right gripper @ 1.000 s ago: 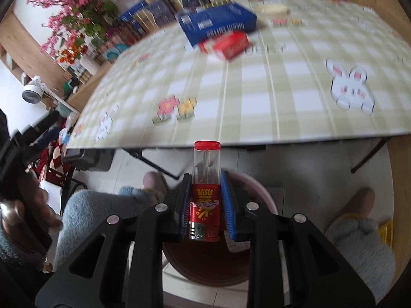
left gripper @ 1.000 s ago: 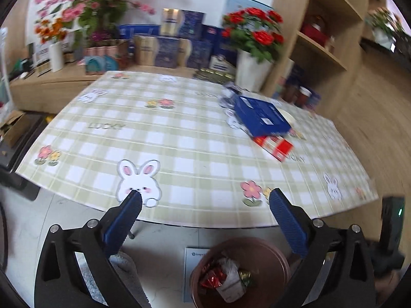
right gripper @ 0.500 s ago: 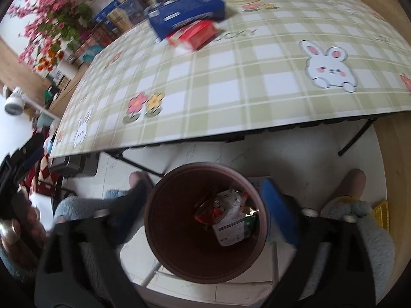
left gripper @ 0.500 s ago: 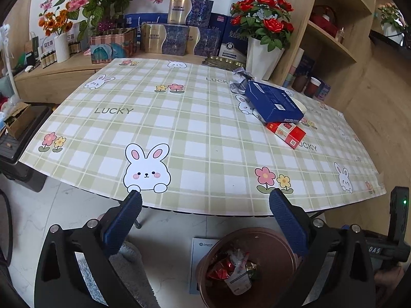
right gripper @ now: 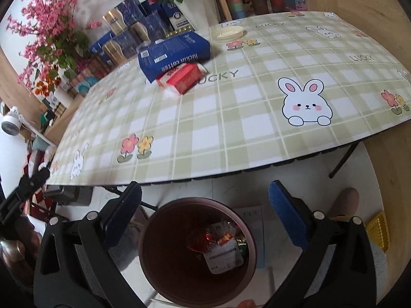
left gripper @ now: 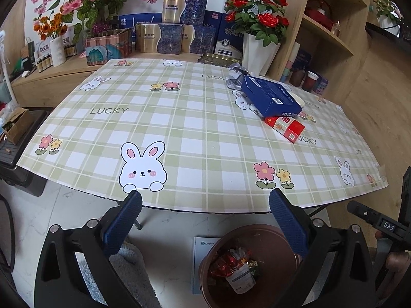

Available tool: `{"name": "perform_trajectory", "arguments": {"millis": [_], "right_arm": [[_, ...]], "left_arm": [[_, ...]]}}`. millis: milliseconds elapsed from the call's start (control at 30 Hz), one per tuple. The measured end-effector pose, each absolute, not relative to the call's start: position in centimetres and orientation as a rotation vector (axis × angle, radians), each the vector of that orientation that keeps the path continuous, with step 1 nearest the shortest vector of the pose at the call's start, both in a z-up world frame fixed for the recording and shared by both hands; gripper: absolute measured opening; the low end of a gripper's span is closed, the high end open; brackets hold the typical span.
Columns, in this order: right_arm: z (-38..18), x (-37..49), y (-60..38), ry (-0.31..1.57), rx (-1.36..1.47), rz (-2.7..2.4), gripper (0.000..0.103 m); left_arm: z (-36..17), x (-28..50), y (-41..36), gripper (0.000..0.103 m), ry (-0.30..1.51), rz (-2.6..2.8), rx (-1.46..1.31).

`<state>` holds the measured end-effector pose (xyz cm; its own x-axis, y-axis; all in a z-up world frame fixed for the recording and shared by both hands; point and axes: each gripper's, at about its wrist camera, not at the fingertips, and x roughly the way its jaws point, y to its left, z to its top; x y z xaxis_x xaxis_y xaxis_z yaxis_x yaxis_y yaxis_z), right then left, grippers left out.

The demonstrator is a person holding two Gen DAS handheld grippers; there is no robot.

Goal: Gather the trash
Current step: 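Move both open tools toward the red box and blue box, then grasp the red double-happiness box with the left tool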

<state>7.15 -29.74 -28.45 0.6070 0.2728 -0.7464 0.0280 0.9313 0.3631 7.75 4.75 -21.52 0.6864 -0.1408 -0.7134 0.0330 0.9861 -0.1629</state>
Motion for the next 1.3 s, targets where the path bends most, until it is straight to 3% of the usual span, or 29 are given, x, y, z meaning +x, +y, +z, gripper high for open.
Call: {"name": "perform_trajectory", "arguments": {"millis": [433, 667, 967, 1300], "right_arm": [[-26.5, 10.5, -28.7, 0.911, 0.118, 0.14, 0.097], [-25.6, 14.5, -30.5, 0.921, 0.207, 0.102, 0.097], [-25.9, 20.0, -31.1, 0.935, 0.269, 0.096, 0.097], [-26.8, 22.8, -35.6, 0.928, 0.321, 0.013, 0.097]], "left_arm": [[-21.8, 9.2, 5.7, 0.097, 0.824, -0.098, -0.165], [-20.5, 12.4, 4.6, 0.097, 0.808, -0.14, -0.131], [-19.3, 19.2, 0.9, 0.097, 0.806, -0.232, -0.126], [-23.5, 26.5, -8.1, 0.096, 0.933, -0.291, -0.229]]}}
